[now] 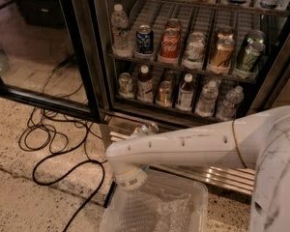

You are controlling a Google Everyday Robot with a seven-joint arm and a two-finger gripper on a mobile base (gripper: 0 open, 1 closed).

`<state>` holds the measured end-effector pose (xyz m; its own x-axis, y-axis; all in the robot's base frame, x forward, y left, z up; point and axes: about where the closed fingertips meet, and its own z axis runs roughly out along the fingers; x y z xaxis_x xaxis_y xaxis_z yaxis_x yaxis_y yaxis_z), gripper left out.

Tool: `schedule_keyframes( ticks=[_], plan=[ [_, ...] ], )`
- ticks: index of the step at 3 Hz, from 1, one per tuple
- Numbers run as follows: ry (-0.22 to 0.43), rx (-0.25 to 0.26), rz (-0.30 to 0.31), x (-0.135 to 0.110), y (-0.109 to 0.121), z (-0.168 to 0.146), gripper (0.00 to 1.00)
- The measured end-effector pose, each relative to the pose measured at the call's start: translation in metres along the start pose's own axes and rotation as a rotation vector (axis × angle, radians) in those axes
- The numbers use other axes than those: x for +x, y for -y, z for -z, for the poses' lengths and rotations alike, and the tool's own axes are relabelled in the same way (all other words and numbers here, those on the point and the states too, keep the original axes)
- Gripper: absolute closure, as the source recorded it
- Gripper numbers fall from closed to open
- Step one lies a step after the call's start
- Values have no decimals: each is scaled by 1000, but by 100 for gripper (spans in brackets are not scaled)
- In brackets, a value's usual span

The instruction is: Pick 7up can from bottom shelf of fridge

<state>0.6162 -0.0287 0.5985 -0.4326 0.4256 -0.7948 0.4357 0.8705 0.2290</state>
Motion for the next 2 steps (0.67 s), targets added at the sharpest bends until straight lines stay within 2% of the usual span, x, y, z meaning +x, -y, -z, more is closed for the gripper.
schedule_keyframes(
  ticks=[1, 2],
  plan=[
    [-51, 43, -30, 7, 18, 9, 100],
    [-147, 75, -83, 28, 34, 16, 100]
  ],
)
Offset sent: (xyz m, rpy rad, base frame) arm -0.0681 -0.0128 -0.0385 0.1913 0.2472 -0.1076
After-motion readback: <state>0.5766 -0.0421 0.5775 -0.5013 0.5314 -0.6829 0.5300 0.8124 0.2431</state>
